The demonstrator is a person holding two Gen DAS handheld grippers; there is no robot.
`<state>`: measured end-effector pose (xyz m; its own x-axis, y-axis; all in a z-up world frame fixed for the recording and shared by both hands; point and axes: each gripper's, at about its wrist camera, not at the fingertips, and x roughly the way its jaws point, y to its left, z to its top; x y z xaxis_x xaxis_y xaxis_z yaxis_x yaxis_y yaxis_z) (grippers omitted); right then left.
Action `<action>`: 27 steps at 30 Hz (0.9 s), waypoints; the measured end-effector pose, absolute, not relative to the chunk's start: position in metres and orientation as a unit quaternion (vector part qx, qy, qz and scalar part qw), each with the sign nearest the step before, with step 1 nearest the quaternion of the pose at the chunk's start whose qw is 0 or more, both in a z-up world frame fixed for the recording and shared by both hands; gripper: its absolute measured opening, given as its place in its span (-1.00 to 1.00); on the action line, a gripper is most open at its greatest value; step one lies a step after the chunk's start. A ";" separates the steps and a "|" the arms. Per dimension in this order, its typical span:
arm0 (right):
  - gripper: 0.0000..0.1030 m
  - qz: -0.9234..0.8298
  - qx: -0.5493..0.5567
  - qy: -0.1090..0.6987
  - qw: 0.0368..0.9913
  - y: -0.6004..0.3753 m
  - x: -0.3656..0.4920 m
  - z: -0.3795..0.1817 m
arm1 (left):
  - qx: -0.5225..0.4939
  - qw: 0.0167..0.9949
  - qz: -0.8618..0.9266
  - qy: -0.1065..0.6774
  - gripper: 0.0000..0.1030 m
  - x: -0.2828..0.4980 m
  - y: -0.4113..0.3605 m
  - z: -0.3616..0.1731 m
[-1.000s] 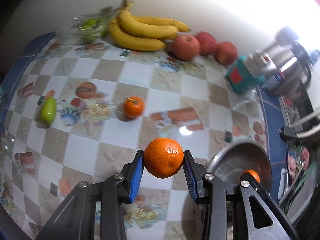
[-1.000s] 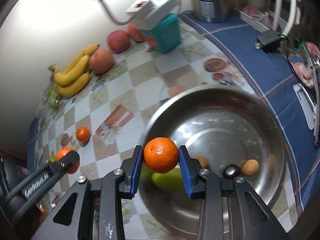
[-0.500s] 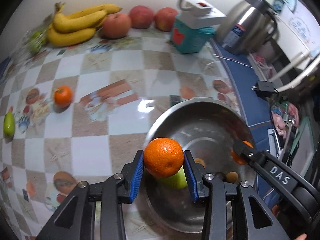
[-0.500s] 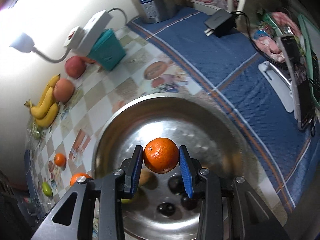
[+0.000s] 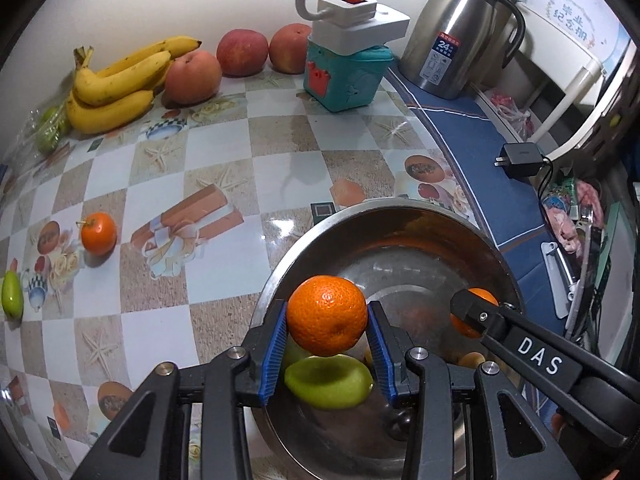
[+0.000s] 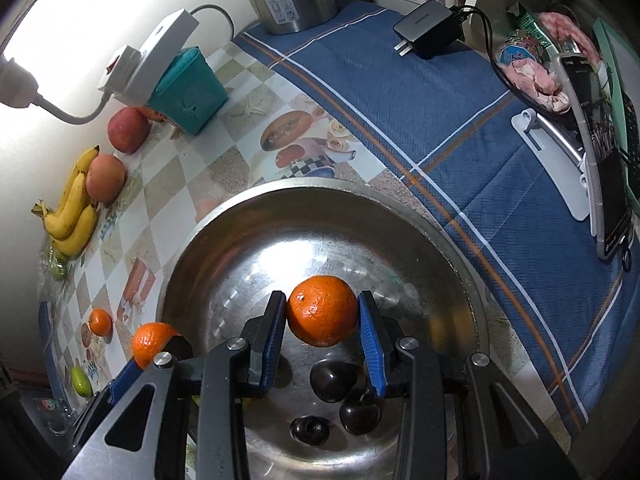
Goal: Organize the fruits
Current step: 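Carry both oranges into the steel basin and open both grippers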
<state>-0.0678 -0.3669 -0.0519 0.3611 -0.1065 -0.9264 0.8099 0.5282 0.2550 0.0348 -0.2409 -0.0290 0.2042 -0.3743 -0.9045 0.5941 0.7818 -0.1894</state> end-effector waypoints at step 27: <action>-0.12 -0.323 0.359 0.495 0.722 -0.365 -0.061 -0.061 | 0.103 0.763 -0.303 0.562 0.11 0.037 -0.240 -0.037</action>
<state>-0.0608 -0.3649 -0.0613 0.3011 -0.1105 -0.9472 0.8216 0.5342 0.1988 0.0372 -0.2405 -0.0371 0.1849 -0.3453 -0.9201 0.5779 0.7955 -0.1823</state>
